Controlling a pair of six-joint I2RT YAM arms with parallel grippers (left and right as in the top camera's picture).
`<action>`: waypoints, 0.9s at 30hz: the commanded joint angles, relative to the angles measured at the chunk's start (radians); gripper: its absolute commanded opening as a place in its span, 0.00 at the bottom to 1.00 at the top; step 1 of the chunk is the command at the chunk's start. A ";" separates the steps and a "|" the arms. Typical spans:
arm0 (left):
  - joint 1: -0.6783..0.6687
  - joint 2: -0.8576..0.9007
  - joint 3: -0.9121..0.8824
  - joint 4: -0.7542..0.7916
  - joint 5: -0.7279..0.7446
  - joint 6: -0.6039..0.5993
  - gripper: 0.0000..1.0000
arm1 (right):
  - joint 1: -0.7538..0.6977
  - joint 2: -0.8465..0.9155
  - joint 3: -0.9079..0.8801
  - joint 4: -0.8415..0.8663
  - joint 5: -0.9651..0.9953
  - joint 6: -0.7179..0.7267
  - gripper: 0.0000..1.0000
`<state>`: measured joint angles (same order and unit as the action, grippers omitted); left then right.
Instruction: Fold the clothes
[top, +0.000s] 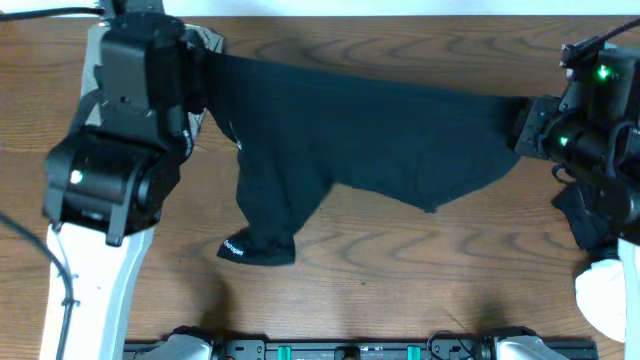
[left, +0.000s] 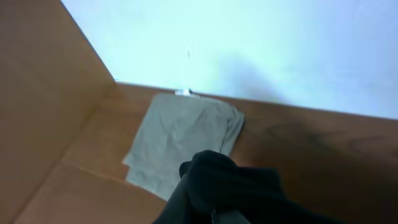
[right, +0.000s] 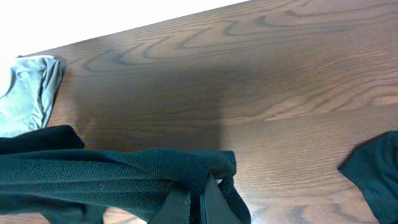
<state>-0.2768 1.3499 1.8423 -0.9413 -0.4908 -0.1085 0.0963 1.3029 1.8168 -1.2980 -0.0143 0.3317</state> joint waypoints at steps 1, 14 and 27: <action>0.026 -0.026 0.038 0.011 -0.150 0.030 0.12 | -0.052 -0.005 0.013 -0.002 0.133 -0.015 0.01; 0.026 0.024 0.011 -0.045 -0.145 0.022 0.17 | -0.081 -0.005 0.014 -0.002 0.134 -0.015 0.01; 0.026 0.163 0.010 -0.086 0.083 0.022 0.35 | -0.100 -0.005 0.014 -0.013 0.129 -0.034 0.01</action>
<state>-0.2539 1.4982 1.8477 -1.0210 -0.5362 -0.0792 0.0044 1.3064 1.8168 -1.3125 0.0879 0.3172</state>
